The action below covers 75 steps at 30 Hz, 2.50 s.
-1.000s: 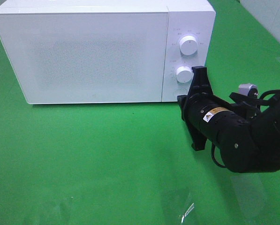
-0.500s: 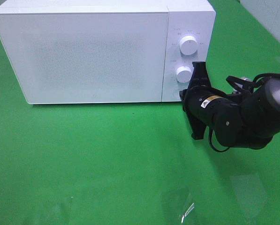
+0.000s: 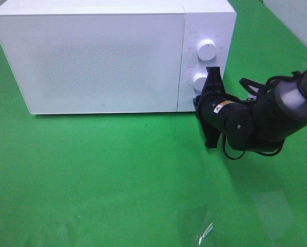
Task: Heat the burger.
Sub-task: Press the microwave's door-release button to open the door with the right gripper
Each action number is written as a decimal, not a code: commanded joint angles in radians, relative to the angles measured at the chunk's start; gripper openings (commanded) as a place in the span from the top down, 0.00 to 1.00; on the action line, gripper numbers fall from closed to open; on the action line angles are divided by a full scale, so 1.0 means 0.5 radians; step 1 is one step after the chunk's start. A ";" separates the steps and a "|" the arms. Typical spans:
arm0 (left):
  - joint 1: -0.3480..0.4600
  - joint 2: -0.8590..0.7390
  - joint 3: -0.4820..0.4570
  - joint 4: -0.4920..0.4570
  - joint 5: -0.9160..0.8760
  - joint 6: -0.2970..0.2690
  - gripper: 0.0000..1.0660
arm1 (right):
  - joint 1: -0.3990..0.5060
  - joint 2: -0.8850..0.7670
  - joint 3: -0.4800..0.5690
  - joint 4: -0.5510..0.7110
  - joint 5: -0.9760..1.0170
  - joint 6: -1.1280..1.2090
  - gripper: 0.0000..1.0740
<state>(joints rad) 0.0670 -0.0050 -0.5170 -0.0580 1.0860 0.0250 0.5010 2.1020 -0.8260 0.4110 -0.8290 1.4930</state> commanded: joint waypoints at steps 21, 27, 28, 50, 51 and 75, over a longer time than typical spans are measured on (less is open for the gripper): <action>-0.010 -0.032 0.000 -0.010 -0.030 -0.002 0.08 | -0.024 0.072 -0.170 0.160 -0.554 -0.142 1.00; -0.010 -0.032 0.000 -0.010 -0.030 -0.002 0.08 | -0.024 0.110 -0.256 0.184 -0.704 -0.142 1.00; -0.010 -0.032 0.000 -0.010 -0.030 -0.002 0.08 | -0.024 0.110 -0.272 0.226 -0.768 -0.168 1.00; -0.010 -0.032 0.000 -0.010 -0.030 -0.002 0.08 | -0.048 0.138 -0.464 0.296 -0.990 -0.282 1.00; -0.010 -0.032 0.000 -0.010 -0.030 -0.002 0.08 | -0.048 0.138 -0.464 0.312 -0.982 -0.282 1.00; -0.010 -0.032 0.000 -0.010 -0.030 -0.002 0.08 | 0.036 0.120 -0.460 0.284 -0.472 -0.284 1.00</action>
<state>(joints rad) 0.0670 -0.0050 -0.5170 -0.0580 1.0860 0.0250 0.5450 2.1910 -0.9560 0.6500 -0.8420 1.3690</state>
